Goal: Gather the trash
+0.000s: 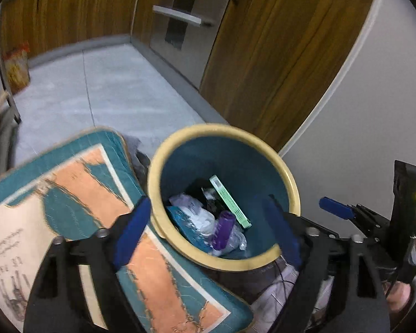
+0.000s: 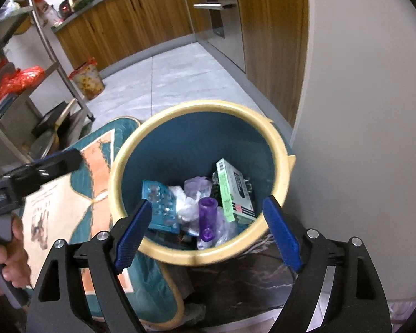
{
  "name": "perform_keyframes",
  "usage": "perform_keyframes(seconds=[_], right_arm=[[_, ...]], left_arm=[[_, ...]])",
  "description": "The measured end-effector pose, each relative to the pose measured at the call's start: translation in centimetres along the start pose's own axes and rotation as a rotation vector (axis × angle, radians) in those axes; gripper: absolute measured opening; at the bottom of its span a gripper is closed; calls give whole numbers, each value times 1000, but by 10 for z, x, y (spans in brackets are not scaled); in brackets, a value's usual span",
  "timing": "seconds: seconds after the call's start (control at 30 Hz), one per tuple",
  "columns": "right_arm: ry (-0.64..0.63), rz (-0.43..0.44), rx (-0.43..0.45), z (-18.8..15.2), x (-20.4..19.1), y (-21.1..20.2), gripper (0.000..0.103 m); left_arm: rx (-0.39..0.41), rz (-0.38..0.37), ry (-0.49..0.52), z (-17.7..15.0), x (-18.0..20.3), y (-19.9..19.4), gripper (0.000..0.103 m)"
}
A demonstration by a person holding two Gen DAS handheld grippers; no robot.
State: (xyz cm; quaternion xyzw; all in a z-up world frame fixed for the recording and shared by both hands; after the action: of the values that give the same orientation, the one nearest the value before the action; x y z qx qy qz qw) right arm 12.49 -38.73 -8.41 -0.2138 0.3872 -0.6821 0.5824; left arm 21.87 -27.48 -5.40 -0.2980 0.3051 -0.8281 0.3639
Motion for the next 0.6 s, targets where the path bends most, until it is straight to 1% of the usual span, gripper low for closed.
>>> perform_keyframes(seconds=[0.03,0.07,0.1,0.17,0.3,0.43,0.53,0.6], right_arm=[[1,3,5,-2,0,-3,83],[2,7,14,-3,1,-8,84],[2,10,20,-5,1,-11,84],[-3,13,34,-9,2,-18,86],[-6,18,57,-23,6,-34,87],[-13,32,86,-34,7,-47,88],[-34,39,111,-41,5,-56,90],[-50,41,128,-46,2,-62,90]], left_arm=[[14,4,14,0,2,-6,88],[26,9,28,0,5,-12,93],[44,20,47,-1,9,-19,95],[68,28,71,-3,15,-30,98],[82,50,111,-8,23,-42,97],[89,83,131,-22,27,-51,97],[90,109,130,-31,26,-54,97],[97,141,125,-38,26,-60,97]])
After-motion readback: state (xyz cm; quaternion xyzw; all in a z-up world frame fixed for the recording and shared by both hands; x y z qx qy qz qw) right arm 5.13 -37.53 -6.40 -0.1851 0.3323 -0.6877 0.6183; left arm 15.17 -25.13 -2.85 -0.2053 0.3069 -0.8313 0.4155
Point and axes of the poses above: each gripper's, at about its wrist camera, not at the fingertips, and y roughly the way its jaws point, x to its right, z to its top, the point moved 6 cm from there along y, roughly the way its jaws point, and after that the axes turned 2 degrees about -z, right-handed, at the moved point
